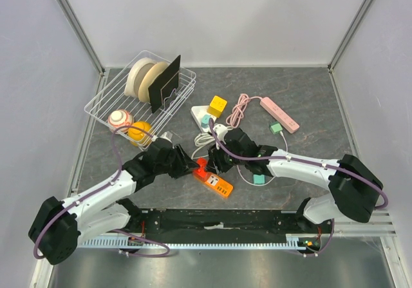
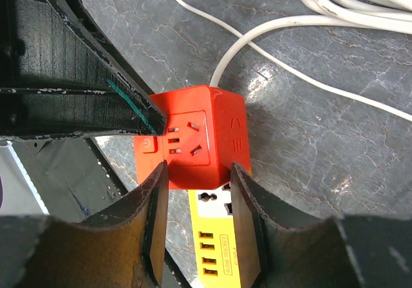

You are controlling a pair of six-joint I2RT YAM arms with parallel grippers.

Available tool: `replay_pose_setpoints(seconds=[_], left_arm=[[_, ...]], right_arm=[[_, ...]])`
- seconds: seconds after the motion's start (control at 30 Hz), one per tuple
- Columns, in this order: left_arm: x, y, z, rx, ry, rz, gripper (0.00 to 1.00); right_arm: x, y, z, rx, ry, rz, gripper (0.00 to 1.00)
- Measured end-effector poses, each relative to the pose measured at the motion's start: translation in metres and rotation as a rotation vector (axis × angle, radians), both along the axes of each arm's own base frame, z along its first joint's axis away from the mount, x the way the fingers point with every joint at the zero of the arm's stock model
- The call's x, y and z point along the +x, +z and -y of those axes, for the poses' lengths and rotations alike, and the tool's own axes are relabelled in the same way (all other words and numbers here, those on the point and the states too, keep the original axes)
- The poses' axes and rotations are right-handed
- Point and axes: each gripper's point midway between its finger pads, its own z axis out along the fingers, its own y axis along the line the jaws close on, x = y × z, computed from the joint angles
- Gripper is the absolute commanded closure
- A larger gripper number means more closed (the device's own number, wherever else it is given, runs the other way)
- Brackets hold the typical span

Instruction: Insert the plug

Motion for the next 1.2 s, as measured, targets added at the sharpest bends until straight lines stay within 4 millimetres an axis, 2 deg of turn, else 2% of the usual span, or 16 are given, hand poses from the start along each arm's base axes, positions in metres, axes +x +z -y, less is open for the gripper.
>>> replay_pose_setpoints(seconds=[0.17, 0.4, 0.53, 0.57, 0.67, 0.9, 1.0, 1.1, 1.2], left_arm=[[0.0, -0.002, -0.001, -0.001, 0.016, -0.005, 0.63], [0.001, -0.003, 0.0, -0.054, 0.067, -0.012, 0.66], [0.003, -0.003, 0.0, -0.054, 0.078, -0.018, 0.64], [0.004, -0.003, 0.001, -0.054, 0.081, -0.018, 0.64], [0.008, -0.003, 0.005, -0.061, 0.081, -0.021, 0.61], [0.016, 0.002, 0.017, -0.055, 0.053, -0.036, 0.55], [0.019, 0.004, 0.019, -0.044, 0.039, -0.024, 0.54], [0.026, 0.003, 0.018, -0.019, 0.028, -0.022, 0.53], [0.047, 0.008, 0.021, 0.005, 0.013, -0.013, 0.46]], right_arm=[[0.002, 0.004, -0.002, -0.001, -0.002, 0.002, 0.6], [0.006, 0.006, -0.001, -0.046, -0.01, -0.011, 0.57], [0.01, 0.007, -0.004, -0.055, -0.013, -0.008, 0.48], [0.011, 0.008, -0.005, -0.051, -0.015, -0.001, 0.42], [0.014, 0.01, -0.005, -0.049, -0.03, 0.015, 0.34], [0.016, 0.017, 0.011, -0.107, -0.085, 0.066, 0.21], [0.017, 0.037, 0.021, -0.096, -0.11, 0.116, 0.16], [0.021, 0.072, 0.031, -0.031, -0.156, 0.188, 0.12], [0.032, 0.105, 0.052, 0.036, -0.243, 0.266, 0.08]])
